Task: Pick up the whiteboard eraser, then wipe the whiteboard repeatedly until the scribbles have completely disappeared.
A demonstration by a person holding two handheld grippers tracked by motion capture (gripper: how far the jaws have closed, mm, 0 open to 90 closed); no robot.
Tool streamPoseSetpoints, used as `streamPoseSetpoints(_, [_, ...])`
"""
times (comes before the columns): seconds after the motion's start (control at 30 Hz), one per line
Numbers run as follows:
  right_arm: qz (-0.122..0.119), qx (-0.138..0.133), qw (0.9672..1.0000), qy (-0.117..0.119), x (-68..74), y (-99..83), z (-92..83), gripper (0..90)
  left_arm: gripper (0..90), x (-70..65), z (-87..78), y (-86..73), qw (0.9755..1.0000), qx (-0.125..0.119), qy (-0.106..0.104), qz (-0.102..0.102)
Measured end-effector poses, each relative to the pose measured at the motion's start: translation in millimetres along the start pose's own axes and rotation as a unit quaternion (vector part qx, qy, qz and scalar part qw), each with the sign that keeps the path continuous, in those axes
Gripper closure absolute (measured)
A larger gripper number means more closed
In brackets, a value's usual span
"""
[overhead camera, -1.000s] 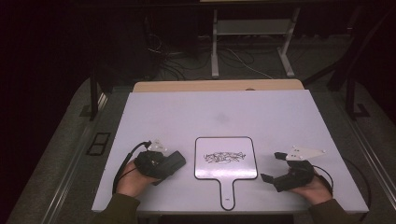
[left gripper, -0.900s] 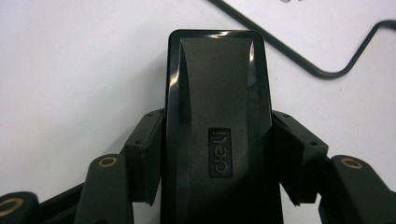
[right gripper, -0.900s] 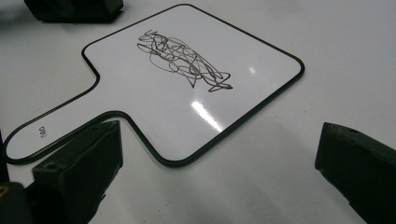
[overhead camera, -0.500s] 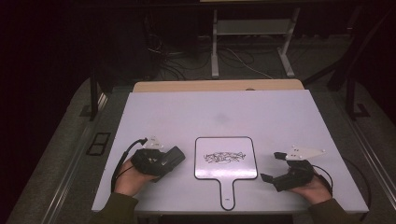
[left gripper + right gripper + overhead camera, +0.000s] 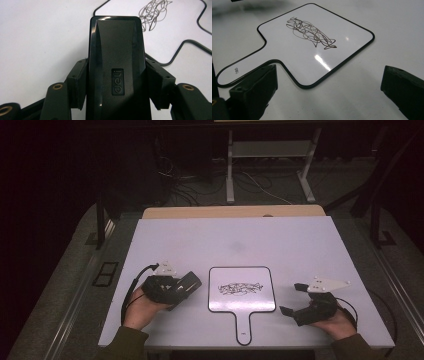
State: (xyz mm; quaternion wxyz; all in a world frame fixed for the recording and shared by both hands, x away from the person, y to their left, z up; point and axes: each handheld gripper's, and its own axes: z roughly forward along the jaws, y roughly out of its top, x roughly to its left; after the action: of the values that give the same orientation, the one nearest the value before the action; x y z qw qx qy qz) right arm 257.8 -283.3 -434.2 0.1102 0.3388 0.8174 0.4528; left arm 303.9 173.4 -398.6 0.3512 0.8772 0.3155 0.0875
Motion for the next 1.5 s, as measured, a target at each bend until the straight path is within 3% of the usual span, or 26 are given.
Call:
streamPoseSetpoints(0.37, [0.001, -0.001, 1.0000, -0.001, 0.7, 0.2, -0.5, 0.0, 39.0, 2.6, -1.5, 11.0, 0.9997, -0.020, -0.012, -0.003])
streamPoseSetpoints(0.77, [0.004, -0.001, 1.0000, -0.003, -1.4, -0.4, -0.7, 0.0, 39.0, 2.3, 5.0, 26.5, 0.9991, -0.025, -0.033, 0.011])
streamPoseSetpoints(1.13, [0.004, -0.002, 1.0000, -0.003, -0.5, -0.6, -1.0, 0.0, 39.0, -3.4, 14.2, 42.3, 0.9980, -0.033, -0.048, 0.026])
streamPoseSetpoints(1.5, [0.006, -0.003, 1.0000, -0.005, -0.6, -1.2, -0.6, 0.0, 39.0, -10.6, 32.7, 62.4, 0.9968, -0.025, -0.062, 0.043])
